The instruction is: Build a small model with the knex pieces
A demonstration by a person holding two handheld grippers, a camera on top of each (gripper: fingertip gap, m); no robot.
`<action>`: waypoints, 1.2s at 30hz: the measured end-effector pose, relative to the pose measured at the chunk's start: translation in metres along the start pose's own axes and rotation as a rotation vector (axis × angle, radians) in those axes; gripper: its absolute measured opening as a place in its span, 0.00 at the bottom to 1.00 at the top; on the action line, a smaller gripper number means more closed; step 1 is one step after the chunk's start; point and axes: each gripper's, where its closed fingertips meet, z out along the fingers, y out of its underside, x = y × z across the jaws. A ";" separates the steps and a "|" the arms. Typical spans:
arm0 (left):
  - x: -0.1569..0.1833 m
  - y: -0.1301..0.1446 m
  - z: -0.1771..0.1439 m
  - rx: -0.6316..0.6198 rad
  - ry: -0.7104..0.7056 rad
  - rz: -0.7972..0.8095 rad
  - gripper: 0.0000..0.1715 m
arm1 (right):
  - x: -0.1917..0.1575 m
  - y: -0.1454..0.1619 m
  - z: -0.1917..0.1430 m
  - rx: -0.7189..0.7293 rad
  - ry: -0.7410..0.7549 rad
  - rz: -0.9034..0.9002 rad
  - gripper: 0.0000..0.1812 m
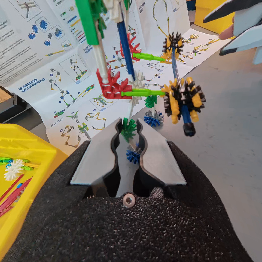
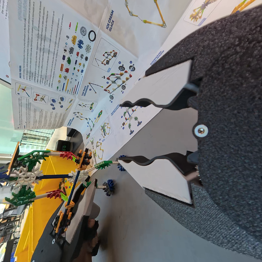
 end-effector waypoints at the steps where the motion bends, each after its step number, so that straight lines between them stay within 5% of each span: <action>1: 0.000 -0.001 0.001 -0.005 0.021 -0.031 0.11 | -0.001 0.001 0.001 -0.005 -0.005 -0.001 0.37; 10: 0.041 -0.012 -0.001 -0.011 0.348 -0.349 0.08 | -0.019 -0.001 0.001 0.001 -0.039 -0.075 0.35; 13: 0.073 -0.012 0.000 -0.098 0.556 -0.427 0.08 | -0.019 0.000 -0.002 0.001 -0.038 -0.079 0.35; 19: 0.105 -0.002 0.015 -0.275 0.745 -0.566 0.06 | -0.014 0.003 -0.009 -0.008 -0.021 -0.079 0.35; 27: 0.119 0.013 -0.012 -0.341 0.767 -0.560 0.10 | -0.028 0.010 -0.007 -0.046 -0.066 -0.148 0.35; 31: 0.107 0.024 -0.029 -0.410 0.664 -0.385 0.19 | -0.035 0.019 -0.009 -0.086 -0.069 -0.229 0.34; 36: 0.061 0.000 -0.029 -0.216 0.479 -0.318 0.20 | -0.036 0.025 -0.009 -0.117 -0.074 -0.239 0.34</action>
